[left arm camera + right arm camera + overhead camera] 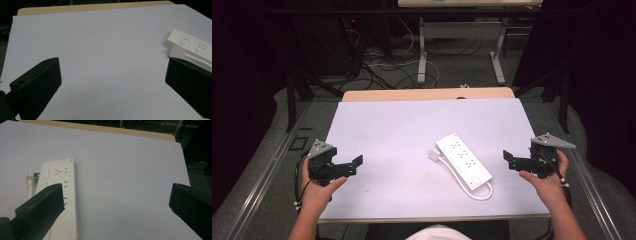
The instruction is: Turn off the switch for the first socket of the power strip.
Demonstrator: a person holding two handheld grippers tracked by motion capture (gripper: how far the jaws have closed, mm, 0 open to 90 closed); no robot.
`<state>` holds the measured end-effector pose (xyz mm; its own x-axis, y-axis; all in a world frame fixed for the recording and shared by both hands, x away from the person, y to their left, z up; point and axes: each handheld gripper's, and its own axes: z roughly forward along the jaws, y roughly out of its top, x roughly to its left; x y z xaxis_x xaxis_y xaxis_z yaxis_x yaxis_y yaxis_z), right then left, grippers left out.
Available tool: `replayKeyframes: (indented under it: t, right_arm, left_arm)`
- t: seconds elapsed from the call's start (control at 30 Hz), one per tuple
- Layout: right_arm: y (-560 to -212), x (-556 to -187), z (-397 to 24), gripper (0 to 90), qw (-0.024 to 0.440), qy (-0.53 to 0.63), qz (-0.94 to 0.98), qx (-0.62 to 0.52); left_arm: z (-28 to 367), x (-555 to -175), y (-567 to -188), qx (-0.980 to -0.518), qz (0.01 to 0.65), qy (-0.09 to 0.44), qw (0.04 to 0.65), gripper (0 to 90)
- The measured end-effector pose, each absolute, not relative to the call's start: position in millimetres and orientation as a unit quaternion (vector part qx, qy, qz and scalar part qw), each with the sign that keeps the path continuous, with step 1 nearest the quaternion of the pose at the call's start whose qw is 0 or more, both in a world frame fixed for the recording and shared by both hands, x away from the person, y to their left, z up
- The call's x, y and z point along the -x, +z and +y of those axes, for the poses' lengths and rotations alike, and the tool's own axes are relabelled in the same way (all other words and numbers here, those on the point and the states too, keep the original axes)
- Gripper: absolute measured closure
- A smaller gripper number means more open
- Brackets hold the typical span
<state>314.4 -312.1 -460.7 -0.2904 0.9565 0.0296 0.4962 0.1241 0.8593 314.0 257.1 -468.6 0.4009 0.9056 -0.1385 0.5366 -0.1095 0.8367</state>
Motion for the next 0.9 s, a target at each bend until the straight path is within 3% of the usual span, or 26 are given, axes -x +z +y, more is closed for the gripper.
replayKeyframes:
  t: [0.7, 0.9]
  right_arm:
    - [-459, -315, -298, 8.1, 0.281, 0.400, 0.705, -0.514]
    - [-451, -317, -288, 14.8, 0.283, 0.398, 0.711, -0.506]
  left_arm:
    - [255, -306, -460, -0.713, 0.500, 0.215, 0.443, 0.1]
    - [254, -304, -458, -0.713, 0.500, 0.218, 0.441, 0.2]
